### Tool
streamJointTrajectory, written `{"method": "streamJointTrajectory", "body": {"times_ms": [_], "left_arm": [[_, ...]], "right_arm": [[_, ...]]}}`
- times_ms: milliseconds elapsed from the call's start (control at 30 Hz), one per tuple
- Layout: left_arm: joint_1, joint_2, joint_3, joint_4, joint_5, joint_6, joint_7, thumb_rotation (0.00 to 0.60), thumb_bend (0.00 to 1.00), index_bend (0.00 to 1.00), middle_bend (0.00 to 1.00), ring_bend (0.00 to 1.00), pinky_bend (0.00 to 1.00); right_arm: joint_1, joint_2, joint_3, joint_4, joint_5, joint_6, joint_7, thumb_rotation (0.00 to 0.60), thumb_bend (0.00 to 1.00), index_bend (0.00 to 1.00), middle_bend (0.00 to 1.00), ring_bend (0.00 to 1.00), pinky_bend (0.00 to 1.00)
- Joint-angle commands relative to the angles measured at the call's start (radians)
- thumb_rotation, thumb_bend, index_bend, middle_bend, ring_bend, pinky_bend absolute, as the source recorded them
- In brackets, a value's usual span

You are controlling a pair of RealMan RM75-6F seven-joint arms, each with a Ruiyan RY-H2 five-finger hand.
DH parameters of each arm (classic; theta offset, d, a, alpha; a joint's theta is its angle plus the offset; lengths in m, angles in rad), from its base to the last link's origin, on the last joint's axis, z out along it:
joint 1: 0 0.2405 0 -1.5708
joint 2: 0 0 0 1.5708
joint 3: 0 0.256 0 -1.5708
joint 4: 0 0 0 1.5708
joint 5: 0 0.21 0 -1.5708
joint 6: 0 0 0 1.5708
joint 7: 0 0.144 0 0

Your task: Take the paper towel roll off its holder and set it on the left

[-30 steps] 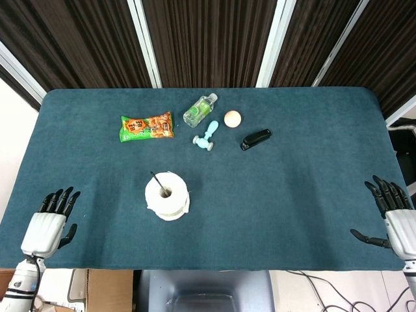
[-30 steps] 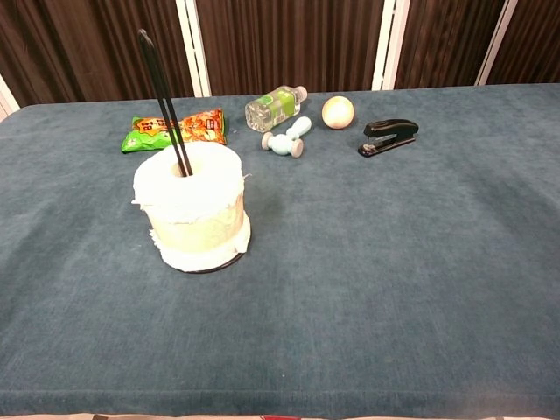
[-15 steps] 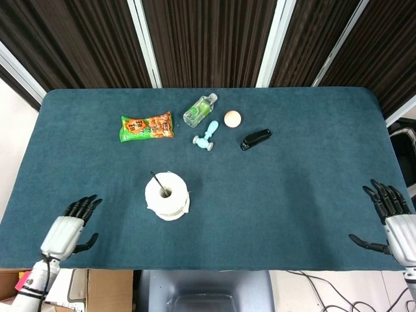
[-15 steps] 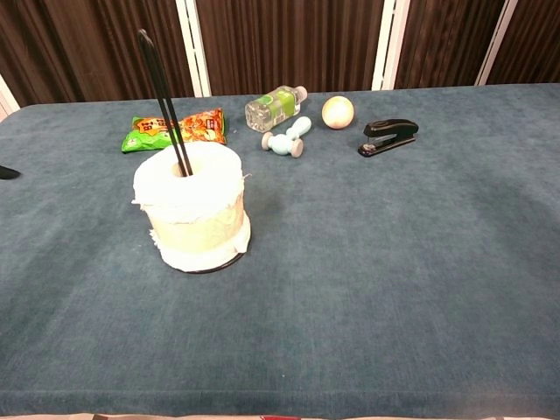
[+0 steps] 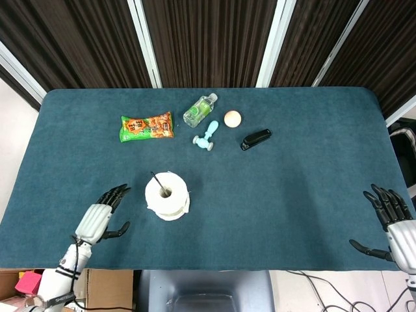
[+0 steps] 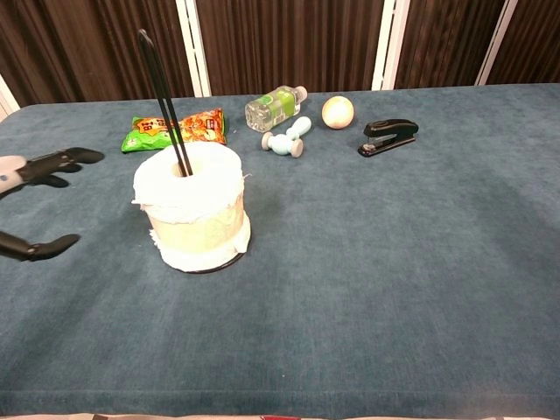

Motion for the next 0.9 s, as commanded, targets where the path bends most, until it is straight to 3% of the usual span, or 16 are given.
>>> {"method": "streamJointTrajectory", "body": {"times_ms": [33, 367, 700, 900], "left_arm": [[-0.016, -0.031, -0.009, 0.013, -0.015, -0.011, -0.007, 0.6, 0.38, 0.0, 0.0, 0.0, 0.12], [-0.101, -0.135, -0.032, 0.096, -0.033, -0.091, -0.022, 0.6, 0.35, 0.0, 0.0, 0.0, 0.08], [-0.148, -0.193, -0.054, 0.115, -0.047, -0.102, -0.046, 0.6, 0.33, 0.0, 0.0, 0.0, 0.08], [-0.168, -0.299, -0.093, 0.193, -0.083, -0.078, -0.085, 0.6, 0.33, 0.0, 0.0, 0.0, 0.08]], "right_arm": [[0.0, 0.0, -0.001, 0.001, -0.001, 0.001, 0.0, 0.6, 0.12, 0.0, 0.0, 0.0, 0.12], [-0.023, -0.011, -0.013, 0.03, -0.043, 0.064, 0.001, 0.6, 0.11, 0.0, 0.0, 0.0, 0.13], [-0.019, -0.01, -0.016, 0.032, -0.042, 0.054, 0.003, 0.6, 0.11, 0.0, 0.0, 0.0, 0.13], [-0.014, -0.01, -0.019, 0.028, -0.041, 0.04, -0.005, 0.6, 0.11, 0.0, 0.0, 0.0, 0.13]]}}
